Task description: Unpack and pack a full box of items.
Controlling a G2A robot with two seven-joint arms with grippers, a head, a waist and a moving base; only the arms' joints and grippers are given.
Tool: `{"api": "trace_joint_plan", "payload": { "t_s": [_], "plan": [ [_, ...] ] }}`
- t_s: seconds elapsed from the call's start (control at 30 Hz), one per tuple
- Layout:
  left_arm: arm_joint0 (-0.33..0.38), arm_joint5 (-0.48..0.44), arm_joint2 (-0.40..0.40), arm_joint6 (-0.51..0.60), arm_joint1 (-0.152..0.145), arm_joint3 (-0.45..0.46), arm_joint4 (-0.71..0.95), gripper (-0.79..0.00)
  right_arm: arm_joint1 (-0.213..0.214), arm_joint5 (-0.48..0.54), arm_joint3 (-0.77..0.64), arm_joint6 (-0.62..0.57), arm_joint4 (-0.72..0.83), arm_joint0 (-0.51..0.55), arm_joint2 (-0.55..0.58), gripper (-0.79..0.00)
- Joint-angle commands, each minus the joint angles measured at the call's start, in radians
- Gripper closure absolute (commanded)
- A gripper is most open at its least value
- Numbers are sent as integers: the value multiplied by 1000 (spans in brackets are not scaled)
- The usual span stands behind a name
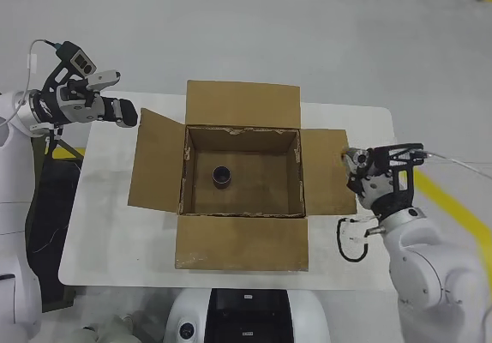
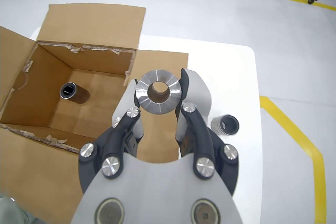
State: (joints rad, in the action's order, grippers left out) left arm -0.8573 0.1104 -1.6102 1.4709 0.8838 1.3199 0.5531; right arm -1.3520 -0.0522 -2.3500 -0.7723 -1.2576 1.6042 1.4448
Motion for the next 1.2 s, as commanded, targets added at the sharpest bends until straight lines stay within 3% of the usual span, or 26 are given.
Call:
{"api": "trace_joint_plan", "payload": {
  "t_s": [0.0, 0.57, 1.17],
  "plan": [
    [0, 0, 0, 0, 0, 0, 0, -785, -2, -6, 0, -13, -10, -35, -42, 0],
    [0, 0, 0, 0, 0, 0, 0, -785, -37, -52, 236, -129, 17, -323, -388, 0],
    [0, 0, 0, 0, 0, 0, 0, -785, -96, -170, 614, -182, 90, -537, -554, 0]
  ]
}}
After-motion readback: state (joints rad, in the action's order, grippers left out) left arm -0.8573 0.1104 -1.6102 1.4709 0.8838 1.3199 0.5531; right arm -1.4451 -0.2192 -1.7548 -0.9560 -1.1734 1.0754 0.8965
